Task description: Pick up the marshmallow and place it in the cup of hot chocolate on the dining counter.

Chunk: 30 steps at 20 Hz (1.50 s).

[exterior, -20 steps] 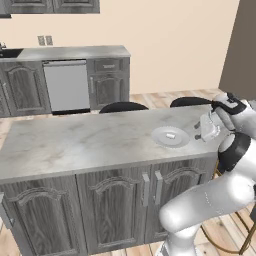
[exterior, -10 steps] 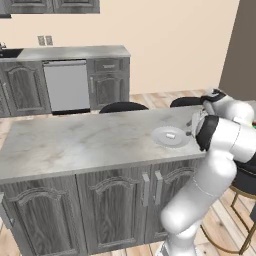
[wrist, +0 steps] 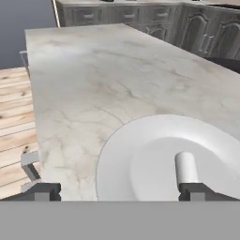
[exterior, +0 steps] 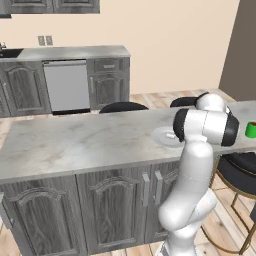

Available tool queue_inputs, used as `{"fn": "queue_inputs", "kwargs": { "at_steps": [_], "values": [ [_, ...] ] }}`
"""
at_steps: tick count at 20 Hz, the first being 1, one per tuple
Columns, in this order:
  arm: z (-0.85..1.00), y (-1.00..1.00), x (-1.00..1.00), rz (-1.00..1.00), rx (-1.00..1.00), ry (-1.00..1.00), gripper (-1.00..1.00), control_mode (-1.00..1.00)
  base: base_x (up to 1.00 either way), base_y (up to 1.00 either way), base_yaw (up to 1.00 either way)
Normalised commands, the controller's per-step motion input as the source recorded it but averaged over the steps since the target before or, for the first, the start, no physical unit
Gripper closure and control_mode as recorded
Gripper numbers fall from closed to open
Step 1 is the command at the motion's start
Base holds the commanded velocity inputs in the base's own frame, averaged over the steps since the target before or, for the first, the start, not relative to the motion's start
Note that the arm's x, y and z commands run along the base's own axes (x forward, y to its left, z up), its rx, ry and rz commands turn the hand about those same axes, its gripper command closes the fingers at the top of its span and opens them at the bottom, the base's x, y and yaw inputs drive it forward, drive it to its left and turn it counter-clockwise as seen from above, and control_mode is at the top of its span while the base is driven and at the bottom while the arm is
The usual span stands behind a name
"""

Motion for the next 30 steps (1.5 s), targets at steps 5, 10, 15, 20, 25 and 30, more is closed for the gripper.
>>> {"fn": "queue_inputs", "kwargs": {
  "at_steps": [5, 10, 15, 20, 25, 30],
  "values": [
    [-0.33, 0.00, 0.15, 0.00, 0.04, 0.00, -1.00, -1.00, 0.00, 0.00, 0.00],
    [-0.19, 0.00, 0.25, 0.03, 0.07, 0.00, -1.00, -1.00, 0.00, 0.00, 0.00],
    [-0.04, 0.01, 0.22, 0.00, 0.02, 0.02, -1.00, -1.00, 0.00, 0.00, 0.00],
    [-0.07, 0.14, 0.25, 0.00, 0.00, 0.08, -1.00, -1.00, 0.00, 0.00, 0.00],
    [-0.03, 0.20, 0.09, 0.00, 0.00, 0.01, -1.00, -1.00, 0.00, 0.00, 0.00],
    [-0.12, 0.23, 0.00, 0.00, 0.00, 0.00, -1.00, -1.00, 0.00, 0.00, 0.00]
  ]
}}
